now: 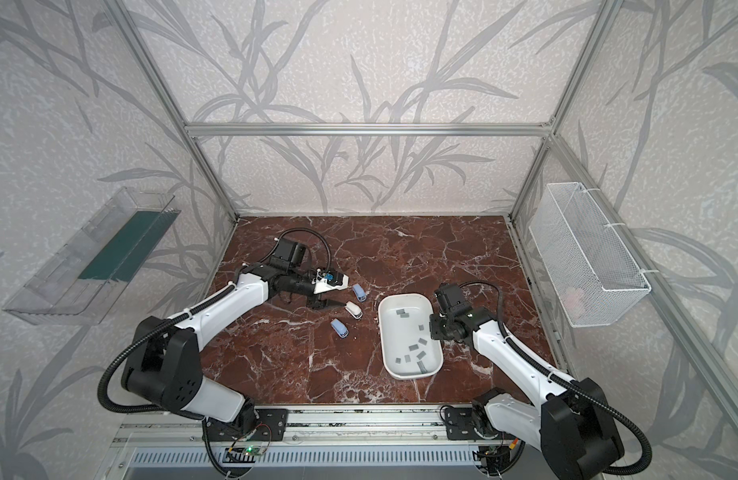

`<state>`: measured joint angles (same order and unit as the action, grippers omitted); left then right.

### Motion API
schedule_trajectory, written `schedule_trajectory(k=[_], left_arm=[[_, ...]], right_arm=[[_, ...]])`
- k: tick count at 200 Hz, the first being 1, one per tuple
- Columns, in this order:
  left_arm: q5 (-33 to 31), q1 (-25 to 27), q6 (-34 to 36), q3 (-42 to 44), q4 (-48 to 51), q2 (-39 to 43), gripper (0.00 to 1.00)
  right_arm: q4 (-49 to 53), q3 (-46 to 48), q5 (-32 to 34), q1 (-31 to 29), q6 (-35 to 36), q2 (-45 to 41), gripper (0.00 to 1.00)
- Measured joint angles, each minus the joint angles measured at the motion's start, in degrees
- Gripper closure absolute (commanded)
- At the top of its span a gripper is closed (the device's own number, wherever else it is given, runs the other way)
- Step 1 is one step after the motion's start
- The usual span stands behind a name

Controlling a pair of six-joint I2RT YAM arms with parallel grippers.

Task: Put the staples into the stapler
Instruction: 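Move left gripper over the light blue stapler while right gripper hovers over tray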

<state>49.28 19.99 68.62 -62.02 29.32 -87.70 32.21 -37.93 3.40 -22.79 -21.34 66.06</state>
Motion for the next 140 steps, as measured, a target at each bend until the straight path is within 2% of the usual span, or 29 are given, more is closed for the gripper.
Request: schedule_trajectory(k=[35, 52, 74, 92, 114, 140], left_arm=[[-2.8, 1.0, 3.8, 0.0, 7.8, 0.0, 0.44], [-4.3, 1.3, 4.7, 1.2, 8.9, 0.4, 0.44], [-6.2, 2.0, 5.1, 4.6, 8.3, 0.9, 0.43], [-8.0, 3.6, 5.4, 7.1, 7.7, 0.9, 0.44], [-10.4, 5.6, 6.0, 8.4, 6.5, 0.9, 0.4], [-15.2, 8.1, 6.5, 10.8, 3.0, 1.0, 0.39]], right_arm=[[0.1, -1.4, 0.2, 4.7, 1.4, 1.8, 0.66], [0.2, -1.6, 0.3, 6.3, 1.8, 1.7, 0.65], [0.9, -1.9, 0.4, 6.6, 2.5, 0.8, 0.55], [1.6, -2.7, -0.1, 6.6, 2.9, -0.9, 0.5], [1.5, -3.4, -1.7, 6.6, 3.0, -4.5, 0.44], [1.1, -3.4, -3.4, 6.6, 3.1, -9.5, 0.24]])
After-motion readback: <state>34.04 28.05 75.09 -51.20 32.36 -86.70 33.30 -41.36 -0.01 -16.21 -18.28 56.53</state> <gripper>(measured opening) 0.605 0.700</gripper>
